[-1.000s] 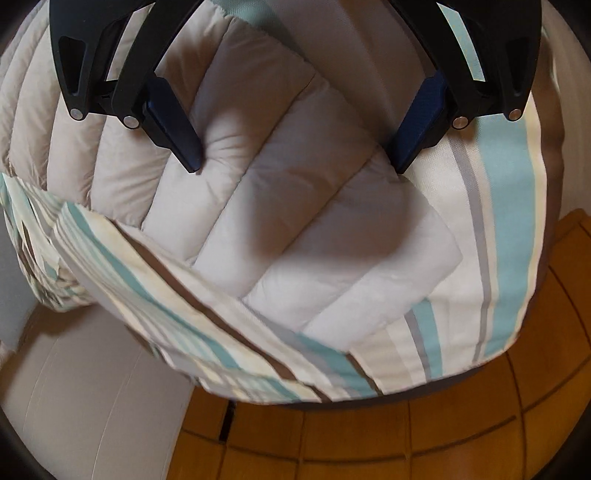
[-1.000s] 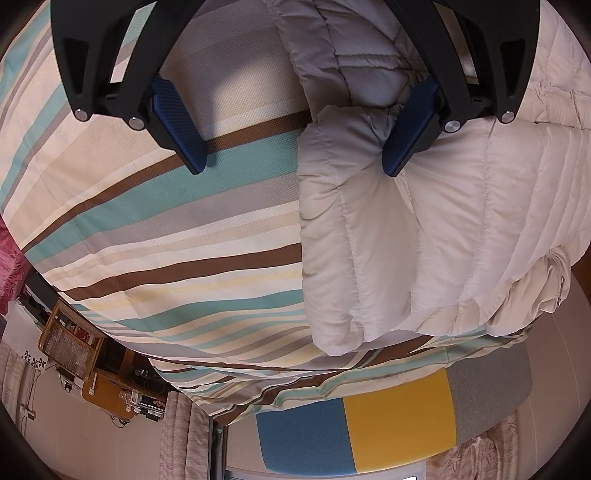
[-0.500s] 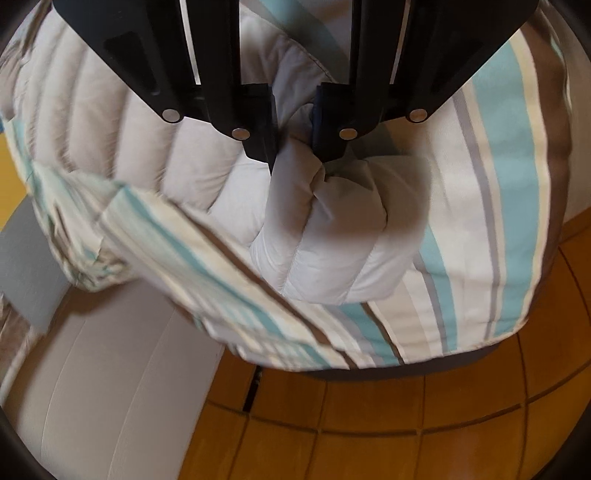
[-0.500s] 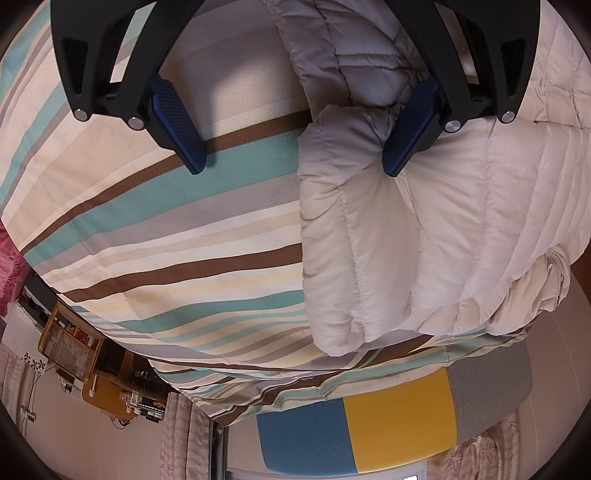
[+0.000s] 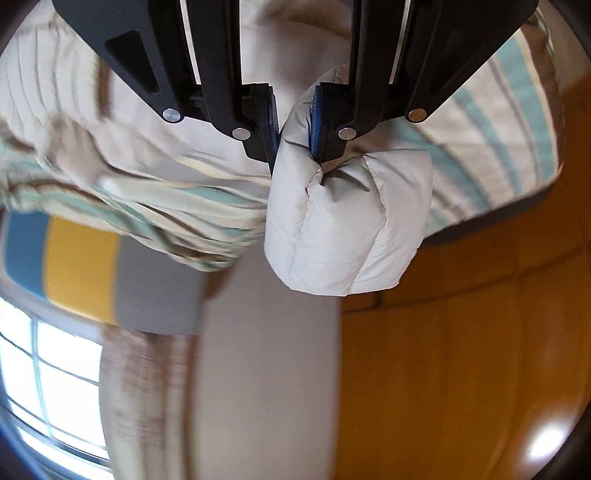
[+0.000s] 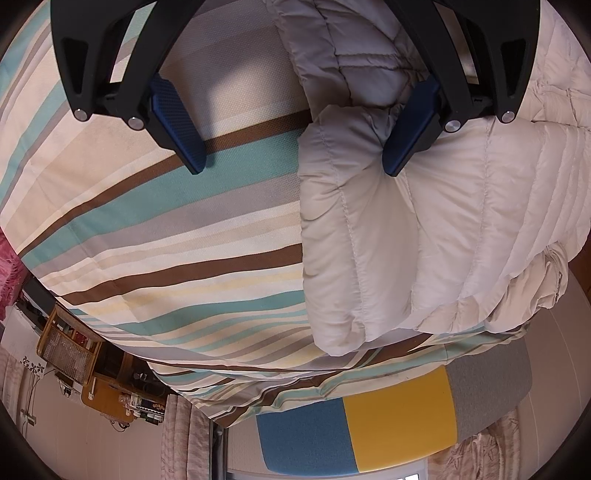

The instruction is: Fold large clothes

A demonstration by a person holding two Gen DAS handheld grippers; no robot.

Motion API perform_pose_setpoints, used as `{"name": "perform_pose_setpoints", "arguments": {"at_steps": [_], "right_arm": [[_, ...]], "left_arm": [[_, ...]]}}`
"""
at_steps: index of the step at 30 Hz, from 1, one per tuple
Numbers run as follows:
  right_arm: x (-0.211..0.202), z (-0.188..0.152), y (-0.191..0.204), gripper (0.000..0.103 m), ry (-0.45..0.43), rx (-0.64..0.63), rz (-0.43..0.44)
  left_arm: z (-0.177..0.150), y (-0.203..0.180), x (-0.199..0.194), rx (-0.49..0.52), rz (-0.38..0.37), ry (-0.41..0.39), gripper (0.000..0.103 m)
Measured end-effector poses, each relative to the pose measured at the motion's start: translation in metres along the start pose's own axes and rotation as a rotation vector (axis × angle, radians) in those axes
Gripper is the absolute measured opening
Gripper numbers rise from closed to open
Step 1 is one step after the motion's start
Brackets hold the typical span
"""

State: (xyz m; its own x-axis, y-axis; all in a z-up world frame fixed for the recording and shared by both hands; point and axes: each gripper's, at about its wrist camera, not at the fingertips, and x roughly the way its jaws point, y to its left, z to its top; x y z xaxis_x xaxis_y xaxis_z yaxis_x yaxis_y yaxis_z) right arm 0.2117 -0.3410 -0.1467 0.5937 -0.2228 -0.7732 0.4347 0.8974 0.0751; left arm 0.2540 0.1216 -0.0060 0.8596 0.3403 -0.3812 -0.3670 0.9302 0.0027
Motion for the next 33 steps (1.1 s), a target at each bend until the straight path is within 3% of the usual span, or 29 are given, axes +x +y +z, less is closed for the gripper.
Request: {"name": "perform_pose_setpoints", "arguments": {"at_steps": [2, 12, 22, 24, 28, 33], "right_arm": [[0.0, 0.0, 0.0, 0.096, 0.0, 0.002, 0.003], [0.0, 0.0, 0.0, 0.096, 0.0, 0.001, 0.001], [0.0, 0.0, 0.0, 0.096, 0.0, 0.002, 0.002], [0.0, 0.0, 0.0, 0.096, 0.0, 0.001, 0.001], [0.0, 0.0, 0.0, 0.096, 0.0, 0.001, 0.001], [0.0, 0.0, 0.0, 0.096, 0.0, 0.002, 0.002]], "left_arm": [[-0.007, -0.032, -0.01, 0.077, -0.048, -0.015, 0.014], [-0.04, -0.141, -0.041, 0.276, -0.229, 0.01, 0.014], [-0.083, -0.231, -0.049, 0.458, -0.37, 0.13, 0.015], [-0.091, -0.241, -0.049, 0.51, -0.385, 0.156, 0.022], [-0.101, -0.25, -0.06, 0.553, -0.47, 0.15, 0.075], [-0.101, -0.245, -0.088, 0.569, -0.575, 0.1, 0.078]]}}
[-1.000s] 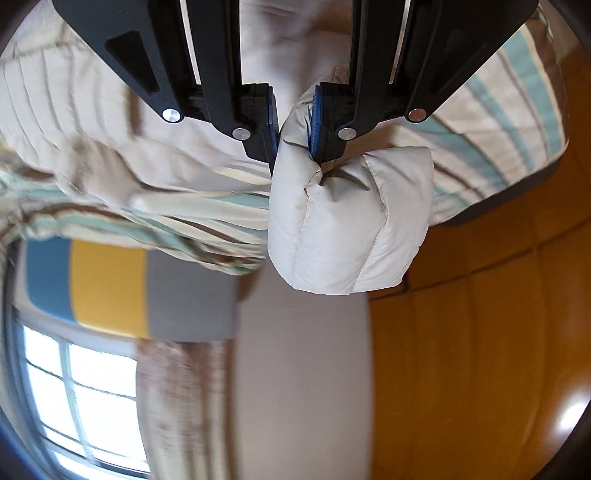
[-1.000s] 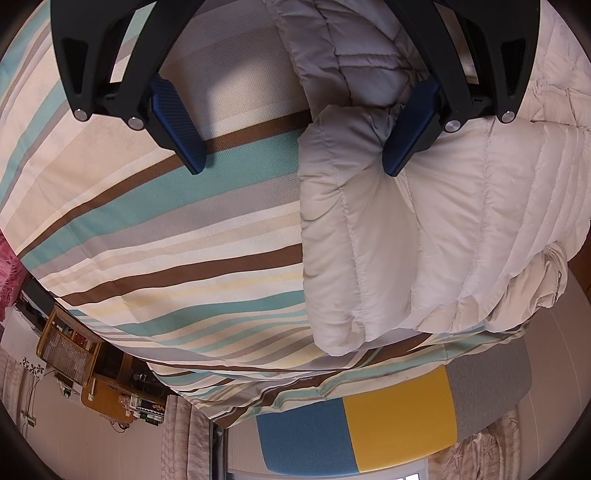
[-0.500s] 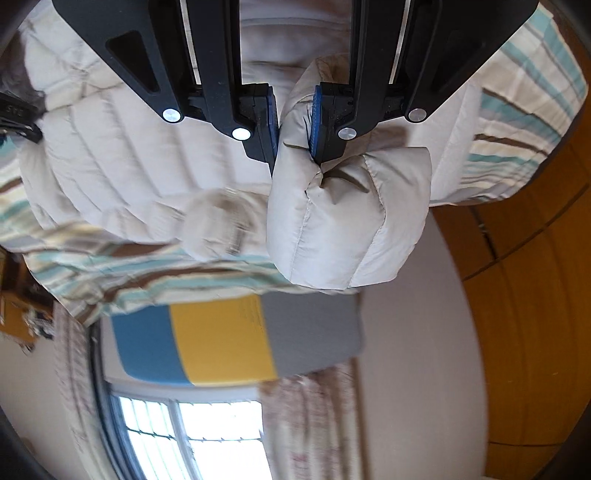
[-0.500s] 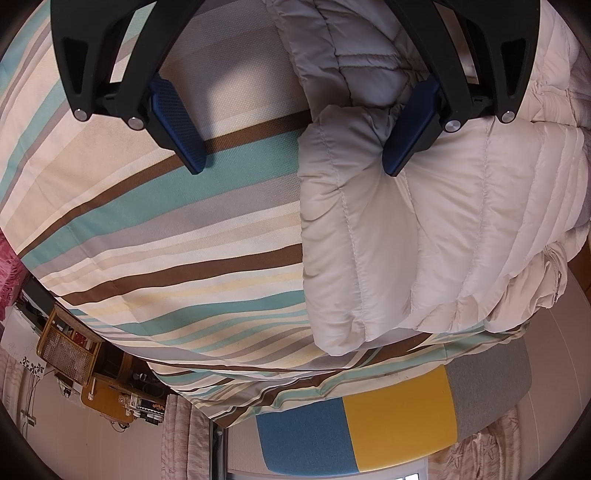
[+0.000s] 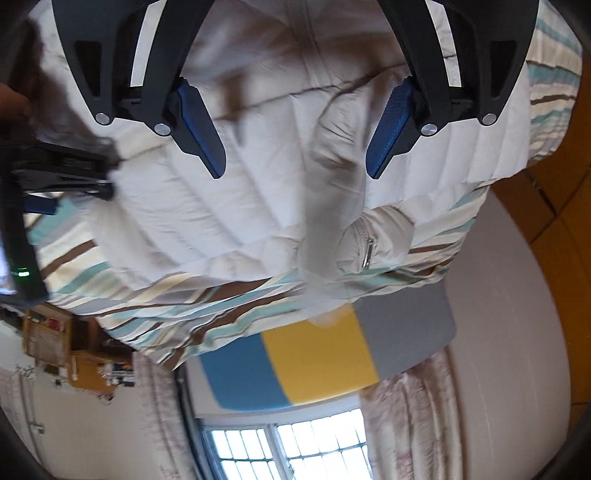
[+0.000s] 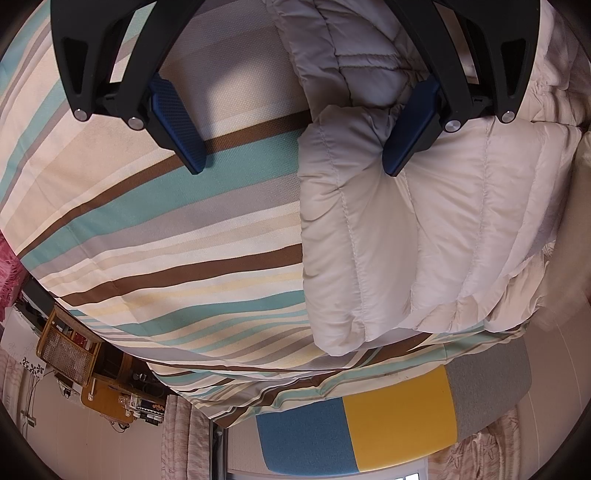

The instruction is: Fold large clothes

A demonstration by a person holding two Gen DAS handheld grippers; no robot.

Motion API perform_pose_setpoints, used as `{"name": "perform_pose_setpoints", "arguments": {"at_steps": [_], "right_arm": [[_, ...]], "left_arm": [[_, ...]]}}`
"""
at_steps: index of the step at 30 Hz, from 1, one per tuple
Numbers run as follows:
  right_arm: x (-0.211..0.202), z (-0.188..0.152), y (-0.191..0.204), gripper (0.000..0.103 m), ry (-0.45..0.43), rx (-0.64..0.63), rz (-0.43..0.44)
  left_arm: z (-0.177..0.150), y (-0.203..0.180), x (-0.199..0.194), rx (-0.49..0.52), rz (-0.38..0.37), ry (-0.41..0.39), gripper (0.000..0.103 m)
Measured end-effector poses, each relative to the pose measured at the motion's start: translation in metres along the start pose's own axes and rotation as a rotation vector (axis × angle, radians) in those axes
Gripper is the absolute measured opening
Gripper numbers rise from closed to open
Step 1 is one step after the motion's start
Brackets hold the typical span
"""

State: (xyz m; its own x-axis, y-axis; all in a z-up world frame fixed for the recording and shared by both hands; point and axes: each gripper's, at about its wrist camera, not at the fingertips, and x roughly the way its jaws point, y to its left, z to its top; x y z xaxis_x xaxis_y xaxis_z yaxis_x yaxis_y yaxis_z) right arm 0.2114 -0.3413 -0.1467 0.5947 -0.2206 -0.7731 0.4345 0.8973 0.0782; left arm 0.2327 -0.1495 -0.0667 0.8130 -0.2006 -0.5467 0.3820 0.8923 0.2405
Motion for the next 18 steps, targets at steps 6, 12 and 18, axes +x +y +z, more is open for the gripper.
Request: {"name": "perform_pose_setpoints", "arguments": {"at_steps": [6, 12, 18], "right_arm": [[-0.009, 0.002, 0.002, 0.096, -0.028, -0.003, 0.034], [-0.061, 0.016, 0.038, 0.097, -0.172, -0.114, 0.134], [-0.063, 0.032, 0.117, 0.1, -0.172, -0.255, 0.22]], "left_arm": [[-0.01, 0.042, -0.023, -0.128, -0.028, -0.005, 0.078], [-0.02, 0.14, -0.027, -0.293, 0.136, 0.02, 0.078], [-0.035, 0.213, 0.01, -0.382, 0.303, 0.16, 0.078]]}}
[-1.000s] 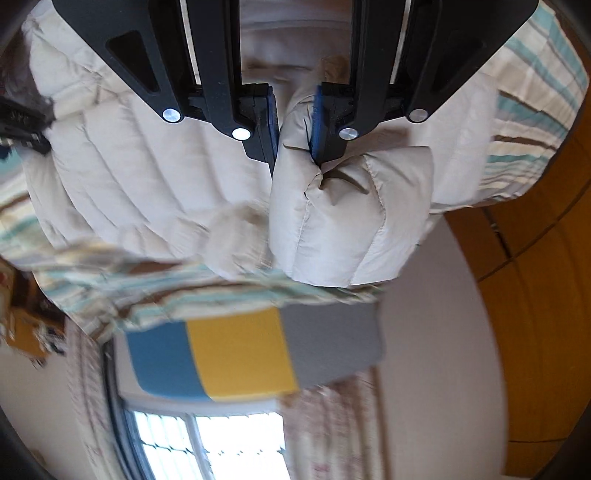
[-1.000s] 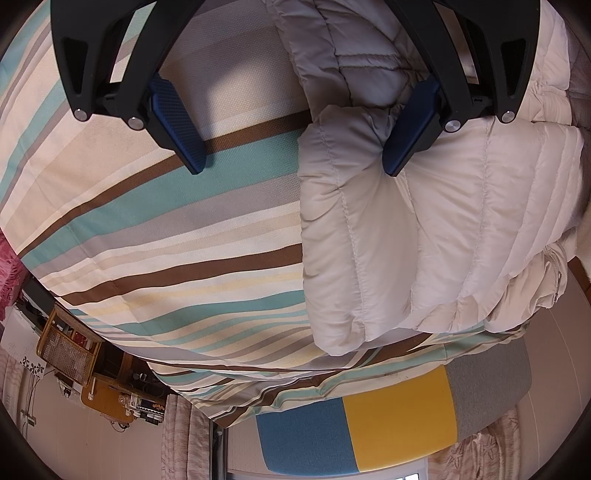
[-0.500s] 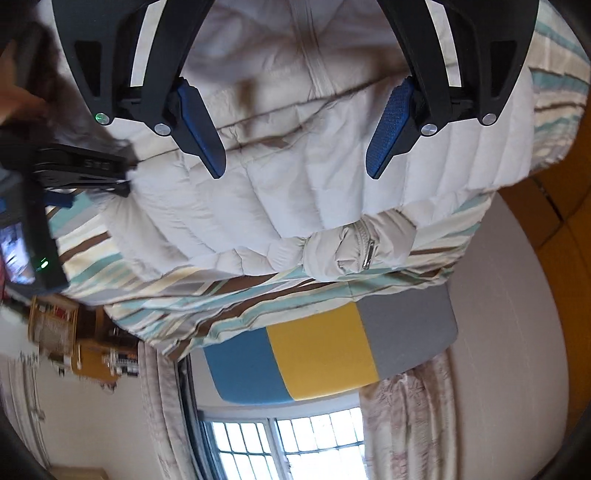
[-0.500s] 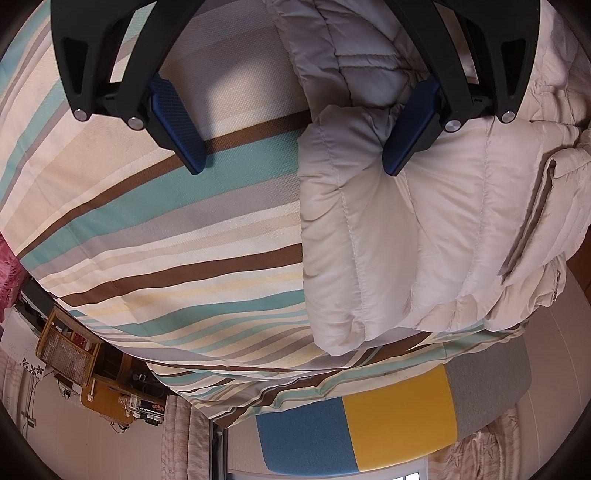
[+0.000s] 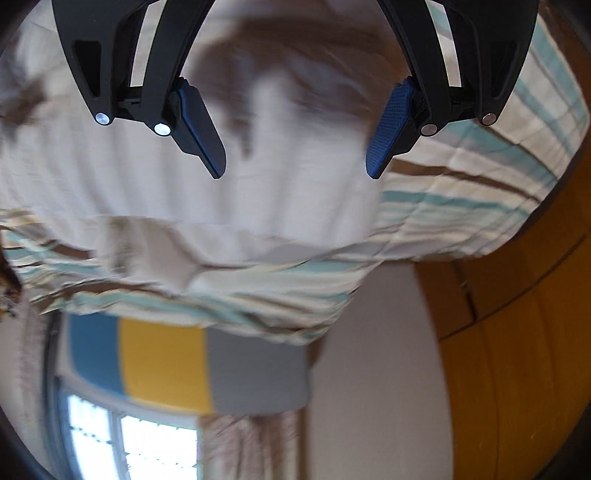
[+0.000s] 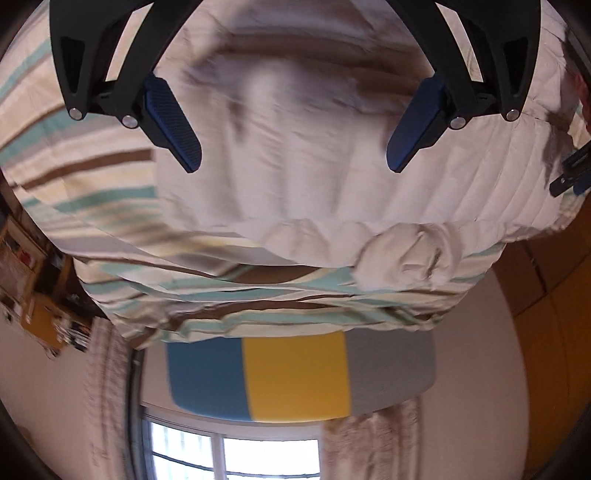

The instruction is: Fold large clothes

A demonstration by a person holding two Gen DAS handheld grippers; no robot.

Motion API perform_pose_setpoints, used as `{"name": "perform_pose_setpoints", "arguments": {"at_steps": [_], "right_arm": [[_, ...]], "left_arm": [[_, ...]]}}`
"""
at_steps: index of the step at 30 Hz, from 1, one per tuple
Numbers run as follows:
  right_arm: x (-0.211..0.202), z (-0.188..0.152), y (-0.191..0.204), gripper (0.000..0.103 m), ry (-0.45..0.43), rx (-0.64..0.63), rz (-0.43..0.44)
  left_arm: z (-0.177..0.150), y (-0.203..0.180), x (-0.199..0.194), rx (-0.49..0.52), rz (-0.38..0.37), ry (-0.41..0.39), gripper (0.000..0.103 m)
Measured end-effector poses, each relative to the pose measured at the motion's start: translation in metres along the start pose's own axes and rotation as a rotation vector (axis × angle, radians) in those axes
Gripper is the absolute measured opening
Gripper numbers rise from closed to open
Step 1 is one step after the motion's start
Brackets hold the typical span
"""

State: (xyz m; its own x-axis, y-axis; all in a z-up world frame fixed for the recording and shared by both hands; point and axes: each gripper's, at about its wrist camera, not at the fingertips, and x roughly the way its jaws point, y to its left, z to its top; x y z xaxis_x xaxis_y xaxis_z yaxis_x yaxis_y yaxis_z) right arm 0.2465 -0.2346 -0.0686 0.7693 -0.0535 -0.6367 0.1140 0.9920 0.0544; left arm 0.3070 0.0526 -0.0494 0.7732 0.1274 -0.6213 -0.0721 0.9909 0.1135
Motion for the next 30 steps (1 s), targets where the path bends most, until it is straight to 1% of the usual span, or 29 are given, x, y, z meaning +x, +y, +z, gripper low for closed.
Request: {"name": "perform_pose_setpoints", "arguments": {"at_steps": [2, 3, 5, 7, 8, 9, 11, 12, 13, 16, 18, 19, 21, 24, 25, 27, 30], "right_arm": [[0.018, 0.003, 0.015, 0.1, 0.032, -0.038, -0.016], [0.031, 0.003, 0.021, 0.1, 0.058, -0.052, -0.04], [0.053, -0.002, 0.022, 0.1, 0.103, -0.067, -0.086], [0.074, -0.01, 0.02, 0.101, 0.145, -0.075, -0.106], [0.079, -0.014, 0.017, 0.101, 0.149, -0.07, -0.105], [0.084, -0.018, 0.015, 0.101, 0.147, -0.063, -0.104], [0.087, -0.023, 0.015, 0.101, 0.135, -0.073, -0.115], [0.087, -0.025, 0.014, 0.101, 0.132, -0.079, -0.123], [0.088, -0.027, 0.015, 0.101, 0.131, -0.083, -0.128], [0.087, -0.029, 0.013, 0.101, 0.133, -0.083, -0.125], [0.084, -0.028, 0.012, 0.101, 0.143, -0.078, -0.115], [0.083, -0.025, 0.01, 0.101, 0.15, -0.075, -0.105], [0.071, -0.02, 0.004, 0.101, 0.165, -0.063, -0.068], [0.039, -0.018, -0.004, 0.101, 0.151, -0.041, -0.019], [0.024, -0.019, -0.006, 0.101, 0.145, -0.044, 0.004], [0.003, -0.021, -0.008, 0.101, 0.131, -0.052, 0.021], [-0.03, -0.031, -0.013, 0.101, 0.115, -0.062, 0.061]], "left_arm": [[0.0, 0.011, 0.022, -0.001, 0.052, 0.052, 0.078], [-0.002, 0.017, 0.032, -0.011, 0.056, 0.08, 0.078], [-0.008, 0.026, 0.046, -0.04, 0.047, 0.128, 0.078], [-0.015, 0.031, 0.055, -0.074, 0.023, 0.16, 0.078], [-0.019, 0.033, 0.061, -0.092, 0.008, 0.169, 0.084], [-0.022, 0.034, 0.066, -0.099, -0.002, 0.175, 0.087], [-0.031, 0.042, 0.082, -0.152, -0.073, 0.221, 0.09], [-0.034, 0.051, 0.088, -0.197, -0.106, 0.231, 0.091], [-0.034, 0.052, 0.089, -0.198, -0.107, 0.226, 0.092], [-0.034, 0.046, 0.089, -0.156, -0.075, 0.226, 0.093], [-0.034, 0.046, 0.085, -0.161, -0.081, 0.223, 0.093], [-0.034, 0.049, 0.081, -0.167, -0.082, 0.22, 0.096], [-0.033, 0.054, 0.072, -0.181, -0.08, 0.222, 0.097], [-0.032, 0.069, 0.041, -0.218, -0.096, 0.178, 0.097], [-0.033, 0.075, 0.025, -0.235, -0.11, 0.147, 0.097], [-0.04, 0.085, -0.001, -0.256, -0.138, 0.099, 0.097], [-0.052, 0.09, -0.026, -0.24, -0.161, 0.082, 0.097]]}}
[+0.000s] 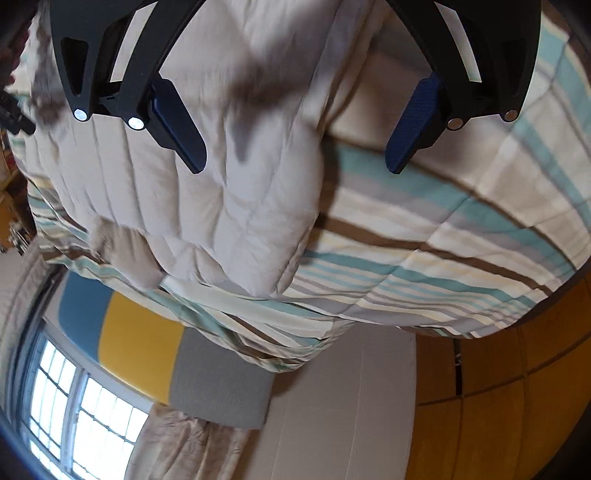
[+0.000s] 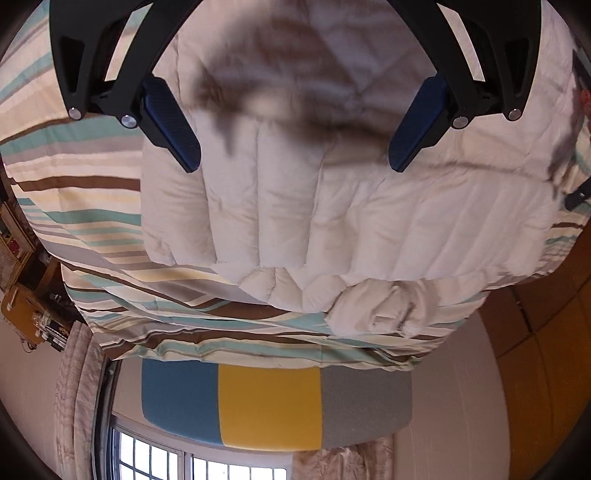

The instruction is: Fold large clothes

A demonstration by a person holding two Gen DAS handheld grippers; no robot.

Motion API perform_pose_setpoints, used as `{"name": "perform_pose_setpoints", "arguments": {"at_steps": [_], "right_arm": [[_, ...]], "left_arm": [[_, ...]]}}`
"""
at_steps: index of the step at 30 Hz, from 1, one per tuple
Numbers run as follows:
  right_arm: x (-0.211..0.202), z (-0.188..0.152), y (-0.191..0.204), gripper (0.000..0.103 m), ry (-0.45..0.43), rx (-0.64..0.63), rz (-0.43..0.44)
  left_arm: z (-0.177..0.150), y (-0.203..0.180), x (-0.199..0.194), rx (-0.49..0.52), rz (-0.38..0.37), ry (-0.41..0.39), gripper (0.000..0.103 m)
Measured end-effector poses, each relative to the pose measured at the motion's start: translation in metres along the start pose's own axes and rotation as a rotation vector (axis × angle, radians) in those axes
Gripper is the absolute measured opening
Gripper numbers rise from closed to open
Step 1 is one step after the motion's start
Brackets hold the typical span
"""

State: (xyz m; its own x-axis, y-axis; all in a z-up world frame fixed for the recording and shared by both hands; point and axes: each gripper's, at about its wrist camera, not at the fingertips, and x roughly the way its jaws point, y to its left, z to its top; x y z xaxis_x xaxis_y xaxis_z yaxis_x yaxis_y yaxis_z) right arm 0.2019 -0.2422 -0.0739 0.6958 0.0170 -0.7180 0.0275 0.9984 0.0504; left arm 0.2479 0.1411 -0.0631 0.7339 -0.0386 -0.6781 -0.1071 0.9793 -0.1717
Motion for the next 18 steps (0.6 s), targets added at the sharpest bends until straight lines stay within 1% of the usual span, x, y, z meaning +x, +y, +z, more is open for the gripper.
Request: {"name": "perform_pose_setpoints", "arguments": {"at_steps": [5, 10, 13, 15, 16, 18], "right_arm": [[-0.043, -0.034, -0.007, 0.101, -0.017, -0.011, 0.012], [-0.079, -0.073, -0.026, 0.1, -0.023, 0.028, 0.018], [-0.096, -0.1, -0.043, 0.096, -0.003, 0.062, 0.049], [-0.107, -0.117, -0.052, 0.091, 0.011, 0.074, 0.044], [-0.111, -0.124, -0.056, 0.087, 0.018, 0.078, 0.046], [-0.121, -0.14, -0.066, 0.085, 0.038, 0.1, 0.058]], "left_arm": [[-0.044, 0.0, -0.037, 0.093, -0.001, 0.012, 0.097], [-0.086, 0.011, -0.064, 0.098, -0.005, 0.022, 0.097], [-0.105, 0.018, -0.078, 0.106, 0.003, 0.021, 0.097], [-0.119, 0.021, -0.085, 0.104, -0.003, 0.029, 0.097], [-0.127, 0.024, -0.09, 0.101, -0.004, 0.031, 0.097], [-0.139, 0.027, -0.094, 0.102, -0.013, 0.043, 0.097]]}}
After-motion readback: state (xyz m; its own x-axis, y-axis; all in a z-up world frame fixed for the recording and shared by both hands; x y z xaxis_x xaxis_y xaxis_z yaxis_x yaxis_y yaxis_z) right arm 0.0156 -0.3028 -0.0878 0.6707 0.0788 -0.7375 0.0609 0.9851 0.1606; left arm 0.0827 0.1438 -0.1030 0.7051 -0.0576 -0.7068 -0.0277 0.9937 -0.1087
